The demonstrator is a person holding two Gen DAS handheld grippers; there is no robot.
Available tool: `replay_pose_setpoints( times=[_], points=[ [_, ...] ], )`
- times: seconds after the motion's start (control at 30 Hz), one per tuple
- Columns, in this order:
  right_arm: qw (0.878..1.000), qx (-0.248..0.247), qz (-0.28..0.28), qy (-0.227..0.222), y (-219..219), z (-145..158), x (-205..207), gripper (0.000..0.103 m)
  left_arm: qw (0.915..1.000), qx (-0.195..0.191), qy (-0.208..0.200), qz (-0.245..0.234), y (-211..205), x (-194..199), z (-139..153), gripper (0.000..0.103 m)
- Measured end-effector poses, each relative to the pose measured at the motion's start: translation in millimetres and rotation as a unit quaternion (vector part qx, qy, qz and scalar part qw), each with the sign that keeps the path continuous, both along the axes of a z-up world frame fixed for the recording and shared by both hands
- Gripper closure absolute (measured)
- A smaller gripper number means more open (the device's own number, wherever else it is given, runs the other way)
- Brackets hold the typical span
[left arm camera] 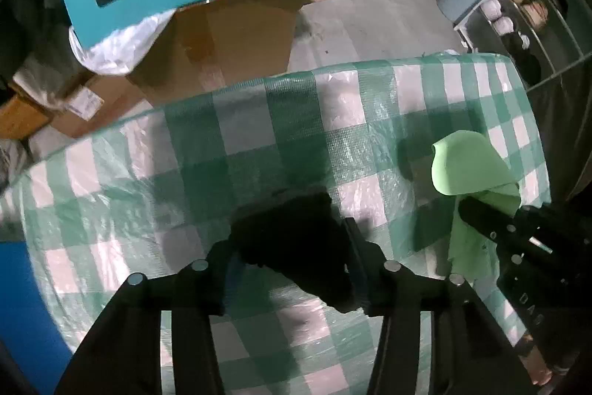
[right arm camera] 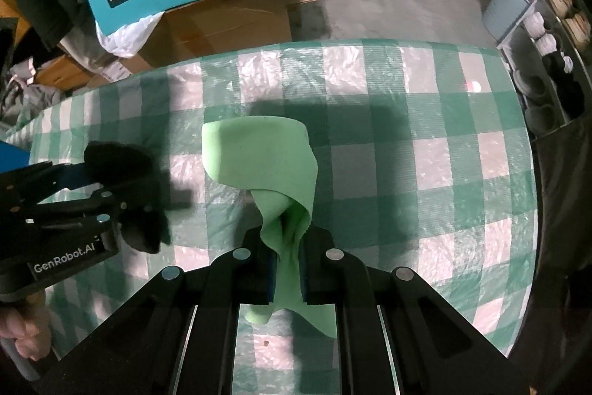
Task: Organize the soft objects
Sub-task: 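Carry the black sock and light-green cloth over the box with both tools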
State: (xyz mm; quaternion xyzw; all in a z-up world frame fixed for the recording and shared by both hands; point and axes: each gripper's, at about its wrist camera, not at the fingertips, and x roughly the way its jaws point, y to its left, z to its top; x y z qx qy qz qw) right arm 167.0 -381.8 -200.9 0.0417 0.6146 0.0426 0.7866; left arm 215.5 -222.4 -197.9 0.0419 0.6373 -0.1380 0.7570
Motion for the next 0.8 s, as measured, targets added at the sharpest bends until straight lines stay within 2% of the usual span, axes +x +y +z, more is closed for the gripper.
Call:
replay_pose_setpoints(
  times=[0.3, 0.5, 0.8],
  points=[
    [1.000, 0.009, 0.009, -0.015, 9.2, 21.3, -6.6, 0.095, 0.9984, 0.021, -0.025, -0.046, -4.5, -20.1, 25.5, 0.057],
    [1.000, 0.013, 0.012, -0.025, 15.8, 38.6, -19.1, 0.095, 0.9971, 0.032, -0.046, -0.050, 2.3, -32.5, 50.9, 0.057],
    [0.999, 0.021, 0.017, -0.045, 24.3, 69.3, -41.9, 0.095, 0.9971, 0.026, -0.056, -0.045, 13.7, -46.2, 75.7, 0.057]
  ],
)
